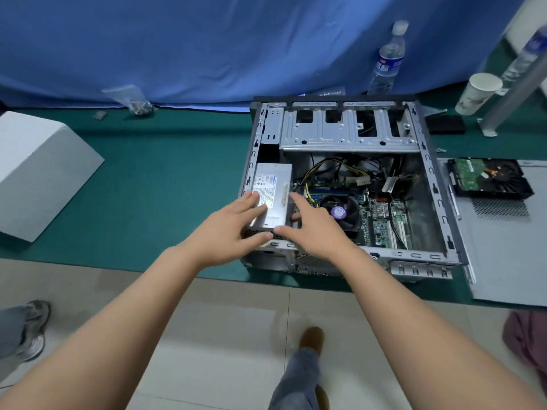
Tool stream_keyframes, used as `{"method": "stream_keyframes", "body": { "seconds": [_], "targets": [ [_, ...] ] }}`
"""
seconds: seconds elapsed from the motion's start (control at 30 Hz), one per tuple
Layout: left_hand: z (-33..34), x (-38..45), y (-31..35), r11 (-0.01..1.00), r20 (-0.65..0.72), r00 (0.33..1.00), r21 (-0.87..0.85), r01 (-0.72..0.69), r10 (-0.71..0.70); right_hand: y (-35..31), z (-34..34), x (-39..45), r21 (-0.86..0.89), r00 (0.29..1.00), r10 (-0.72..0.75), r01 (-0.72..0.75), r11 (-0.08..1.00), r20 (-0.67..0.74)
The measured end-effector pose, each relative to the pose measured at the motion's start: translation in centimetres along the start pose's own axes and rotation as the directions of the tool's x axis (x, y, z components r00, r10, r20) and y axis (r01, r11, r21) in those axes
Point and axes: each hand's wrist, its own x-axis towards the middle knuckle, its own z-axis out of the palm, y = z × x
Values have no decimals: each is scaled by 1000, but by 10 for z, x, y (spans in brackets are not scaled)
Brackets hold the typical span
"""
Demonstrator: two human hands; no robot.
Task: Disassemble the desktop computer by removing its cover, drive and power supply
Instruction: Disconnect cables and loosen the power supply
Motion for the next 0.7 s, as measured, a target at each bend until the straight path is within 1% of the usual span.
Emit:
{"method": "stream_keyframes", "body": {
  "seconds": [0.07,0.13,0.17,0.27,0.3,0.37,0.53,0.63,0.7],
  "targets": [
    [-7,5,2,1000,-44,999,30,6,-5,0,1,4,-38,1000,18,-17,999,12],
    [-10,11,6,998,-108,994,52,23,-17,1,1,6,-73,999,32,-33,997,-13],
    [-11,14,6,998,-119,992,47,44,-38,2,2,7,-80,999,26,-28,996,-27],
    [-9,19,2,992,-22,996,95,84,-82,3,3,4,-145,999,-39,34,989,-31],
    [-7,20,2,991,-16,997,111,80,-79,3,3,3,-179,998,-61,54,982,-31],
    [-2,20,4,986,-70,994,137,92,-83,5,3,4,-216,996,-79,68,974,-43],
    [13,22,11,966,-182,979,219,134,-95,5,10,5,-231,991,-86,61,971,-100],
    [17,23,10,940,-192,979,316,133,-74,4,11,6,-266,989,-110,81,961,-96],
    [18,24,9,933,-171,984,341,114,-58,3,10,5,-288,989,-124,97,953,-76]
  ]
}}
